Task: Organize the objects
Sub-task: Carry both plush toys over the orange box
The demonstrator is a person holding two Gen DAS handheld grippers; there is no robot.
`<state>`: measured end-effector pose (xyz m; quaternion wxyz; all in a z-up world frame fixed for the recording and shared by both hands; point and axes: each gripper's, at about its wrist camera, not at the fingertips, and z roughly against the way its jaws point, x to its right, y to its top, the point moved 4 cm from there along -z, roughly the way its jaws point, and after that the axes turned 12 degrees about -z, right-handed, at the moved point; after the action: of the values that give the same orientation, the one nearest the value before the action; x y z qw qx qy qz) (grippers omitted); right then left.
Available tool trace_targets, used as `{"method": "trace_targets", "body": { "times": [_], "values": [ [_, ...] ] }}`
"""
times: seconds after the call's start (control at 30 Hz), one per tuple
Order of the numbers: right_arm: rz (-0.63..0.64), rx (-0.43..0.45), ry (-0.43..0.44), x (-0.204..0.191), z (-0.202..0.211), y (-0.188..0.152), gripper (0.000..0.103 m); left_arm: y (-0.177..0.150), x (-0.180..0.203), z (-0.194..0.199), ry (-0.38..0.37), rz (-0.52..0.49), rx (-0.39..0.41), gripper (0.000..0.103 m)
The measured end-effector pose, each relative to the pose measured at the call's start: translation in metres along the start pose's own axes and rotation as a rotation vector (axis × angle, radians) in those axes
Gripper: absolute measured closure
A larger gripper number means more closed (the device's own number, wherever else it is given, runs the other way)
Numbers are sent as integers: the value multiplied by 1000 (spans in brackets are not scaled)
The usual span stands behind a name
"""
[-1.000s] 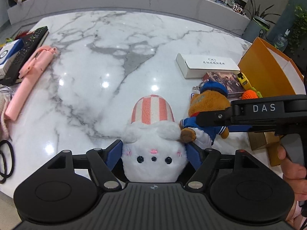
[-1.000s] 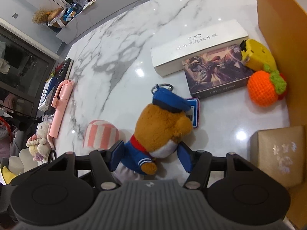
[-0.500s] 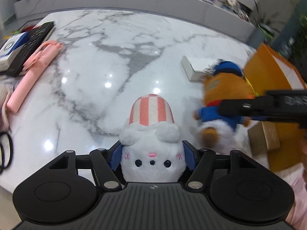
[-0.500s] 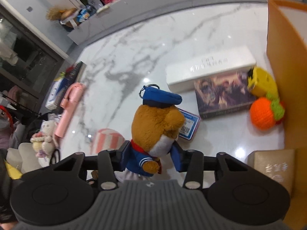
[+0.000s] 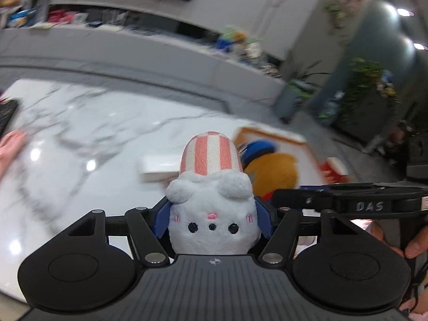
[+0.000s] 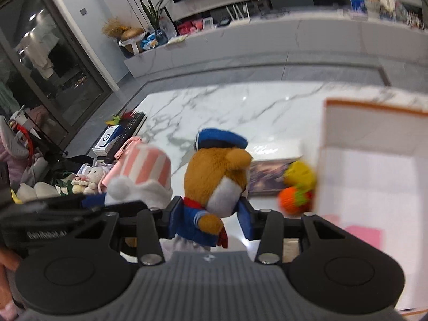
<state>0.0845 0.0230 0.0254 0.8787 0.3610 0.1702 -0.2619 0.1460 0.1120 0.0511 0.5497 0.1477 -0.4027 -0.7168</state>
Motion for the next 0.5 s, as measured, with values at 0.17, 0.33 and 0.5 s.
{"method": "trace_targets", "body": {
  "times": [0.17,0.33,0.5],
  "values": [
    [57,0,-94,42,59,12,63,23,65,-36,-125,-21,3,29],
    [50,-34,-206,97,88,19,66,30,116,-92,-195,-37,-55,29],
    [3,-20,-301,141,84,26,66,22,135,-147,-199,-3,-154,29]
  ]
}}
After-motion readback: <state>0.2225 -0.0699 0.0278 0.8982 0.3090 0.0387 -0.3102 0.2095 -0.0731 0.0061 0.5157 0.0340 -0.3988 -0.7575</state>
